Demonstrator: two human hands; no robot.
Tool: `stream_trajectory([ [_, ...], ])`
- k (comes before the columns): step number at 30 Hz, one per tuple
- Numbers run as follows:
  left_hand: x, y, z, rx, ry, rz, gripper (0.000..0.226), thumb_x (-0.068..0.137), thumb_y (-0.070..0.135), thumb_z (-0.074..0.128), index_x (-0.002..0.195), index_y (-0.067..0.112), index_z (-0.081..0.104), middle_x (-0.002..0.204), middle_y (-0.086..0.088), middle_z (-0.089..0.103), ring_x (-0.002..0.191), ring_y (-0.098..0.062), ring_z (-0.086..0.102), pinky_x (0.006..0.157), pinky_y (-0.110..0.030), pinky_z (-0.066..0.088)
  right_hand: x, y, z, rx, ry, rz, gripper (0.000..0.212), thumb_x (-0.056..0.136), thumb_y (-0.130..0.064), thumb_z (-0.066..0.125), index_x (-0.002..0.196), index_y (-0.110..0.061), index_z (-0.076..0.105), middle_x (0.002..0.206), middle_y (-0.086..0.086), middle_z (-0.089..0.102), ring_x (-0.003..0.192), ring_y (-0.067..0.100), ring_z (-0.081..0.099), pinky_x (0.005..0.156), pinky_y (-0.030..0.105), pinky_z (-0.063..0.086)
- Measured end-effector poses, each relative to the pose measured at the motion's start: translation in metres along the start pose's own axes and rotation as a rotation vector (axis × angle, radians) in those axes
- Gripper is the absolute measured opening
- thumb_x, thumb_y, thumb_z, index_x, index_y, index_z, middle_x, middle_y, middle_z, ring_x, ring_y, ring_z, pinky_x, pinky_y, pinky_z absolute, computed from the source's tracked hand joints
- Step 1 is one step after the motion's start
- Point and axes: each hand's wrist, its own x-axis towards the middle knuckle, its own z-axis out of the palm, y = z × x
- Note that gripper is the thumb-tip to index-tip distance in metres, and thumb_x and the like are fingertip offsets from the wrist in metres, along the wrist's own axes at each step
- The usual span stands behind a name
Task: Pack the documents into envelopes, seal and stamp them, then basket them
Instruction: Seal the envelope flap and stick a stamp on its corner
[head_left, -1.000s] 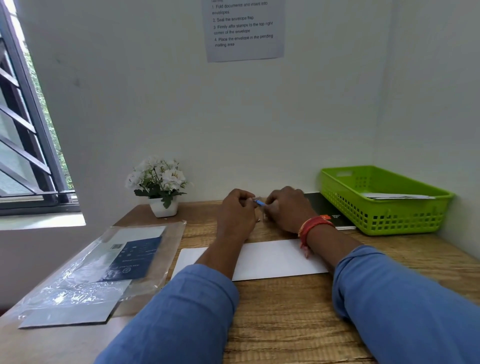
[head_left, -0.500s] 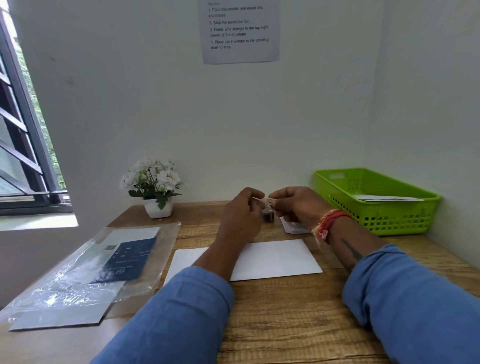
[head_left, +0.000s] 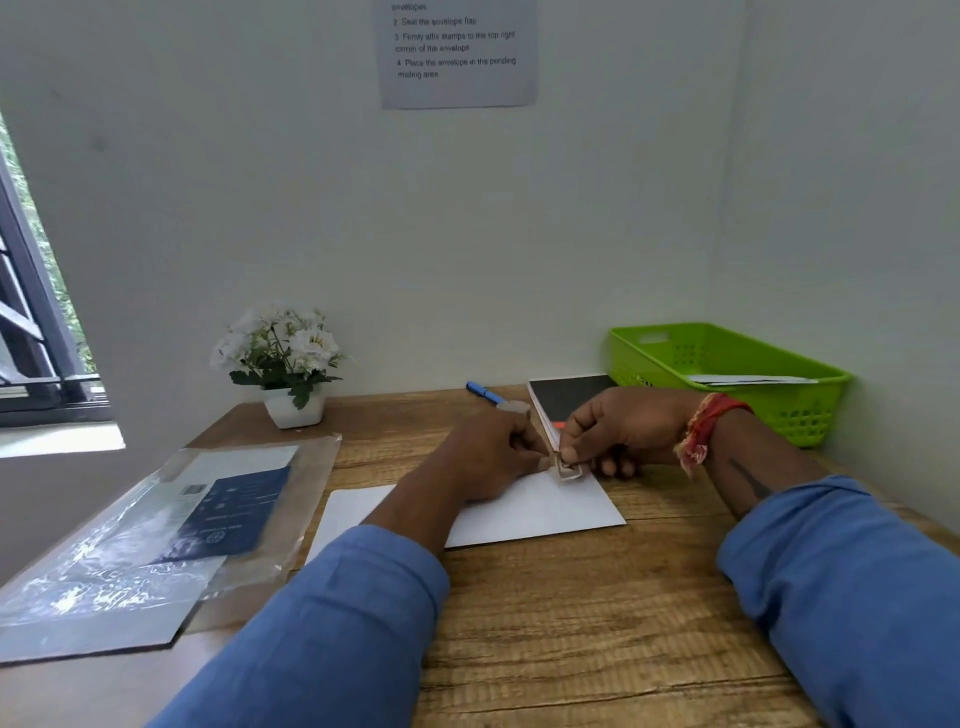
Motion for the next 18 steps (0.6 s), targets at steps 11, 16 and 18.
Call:
stream_trajectory([
  [11,-0.0016,0.0009,0.0018,0.027,0.028,0.023,0.008,0.089,0.031,0.075,0.094,0.025,0.076,0.095,0.011,0.073,0.091,-0.006,0.064,0.086,-0.03,0.054,0.0002,0.0013,0.0052,-0.036,0.068,0.006,0.003,0.086,-0.009,0.075,0.084,-0.011,0.073,0.07,0.004,0.065,0.057,0.011,0.055,0.046,0.022,0.045],
  [16,-0.0017,0.0009,0.0027,0.031,0.034,0.016,0.008,0.09,0.03,0.074,0.096,0.025,0.075,0.096,0.01,0.073,0.091,-0.006,0.063,0.083,-0.027,0.052,0.0005,-0.0007,0.0067,-0.135,0.078,0.001,0.003,0.085,-0.013,0.077,0.084,-0.015,0.076,0.069,0.001,0.065,0.057,0.009,0.054,0.048,0.022,0.046],
  [18,-0.0015,0.0008,0.0029,0.04,0.034,0.012,0.008,0.09,0.031,0.073,0.096,0.025,0.075,0.097,0.01,0.072,0.091,-0.006,0.061,0.079,-0.023,0.048,0.0016,-0.0015,0.0078,-0.162,0.084,0.001,0.006,0.085,-0.013,0.077,0.082,-0.018,0.076,0.067,-0.002,0.066,0.056,0.009,0.054,0.049,0.022,0.045],
])
